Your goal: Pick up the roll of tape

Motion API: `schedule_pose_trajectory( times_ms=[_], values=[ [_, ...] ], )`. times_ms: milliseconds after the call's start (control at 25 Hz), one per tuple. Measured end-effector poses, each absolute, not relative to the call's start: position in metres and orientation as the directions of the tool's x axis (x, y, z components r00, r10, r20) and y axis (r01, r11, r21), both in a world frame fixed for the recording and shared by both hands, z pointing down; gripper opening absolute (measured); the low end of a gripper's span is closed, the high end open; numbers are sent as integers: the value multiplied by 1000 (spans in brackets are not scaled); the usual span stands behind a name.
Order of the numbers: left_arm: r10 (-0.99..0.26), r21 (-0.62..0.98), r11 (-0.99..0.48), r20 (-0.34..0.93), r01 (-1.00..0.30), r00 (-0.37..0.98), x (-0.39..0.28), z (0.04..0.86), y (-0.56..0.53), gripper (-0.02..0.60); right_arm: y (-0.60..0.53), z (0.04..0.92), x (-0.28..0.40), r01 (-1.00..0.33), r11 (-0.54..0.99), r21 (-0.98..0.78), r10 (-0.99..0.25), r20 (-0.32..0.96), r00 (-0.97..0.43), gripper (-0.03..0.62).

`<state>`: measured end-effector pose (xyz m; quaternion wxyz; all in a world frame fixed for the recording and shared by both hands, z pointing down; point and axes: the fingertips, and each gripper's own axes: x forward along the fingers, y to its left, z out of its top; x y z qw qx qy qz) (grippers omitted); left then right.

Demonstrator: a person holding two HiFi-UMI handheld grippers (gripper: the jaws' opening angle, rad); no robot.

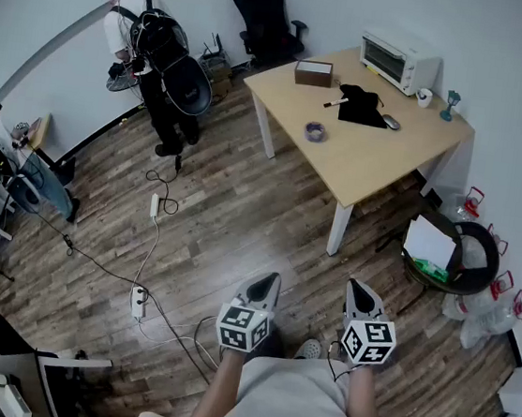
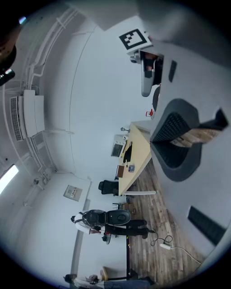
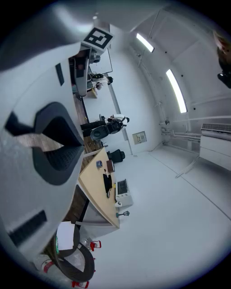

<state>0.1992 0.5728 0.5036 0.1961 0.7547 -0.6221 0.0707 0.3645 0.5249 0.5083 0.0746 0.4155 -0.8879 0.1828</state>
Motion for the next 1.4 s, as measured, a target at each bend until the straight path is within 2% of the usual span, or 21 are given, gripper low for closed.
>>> schedule_pose_trajectory(
  times_ms=[240, 640, 1000, 1120, 1400],
  values=[
    [-904, 206, -169, 357, -964, 234, 205, 511, 572, 6, 522, 507, 366, -761, 593, -262, -709, 278, -648, 3],
    [-924, 177, -117, 341, -977, 173, 189, 508, 566, 6, 523, 517, 374, -765, 580, -281, -705, 296, -644, 5],
    [-932, 183, -125, 315, -975, 178, 182, 508, 525, 6, 510, 511, 379, -789, 552, -270, -739, 280, -613, 8],
    [-935, 175, -109, 316, -979, 161, 172, 507, 513, 8, 499, 512, 370, -788, 554, -270, -734, 288, -615, 63],
    [-931, 179, -67, 343, -982, 126, 117, 508, 482, 14, 464, 518, 328, -771, 553, -316, -706, 314, -635, 118]
  ],
)
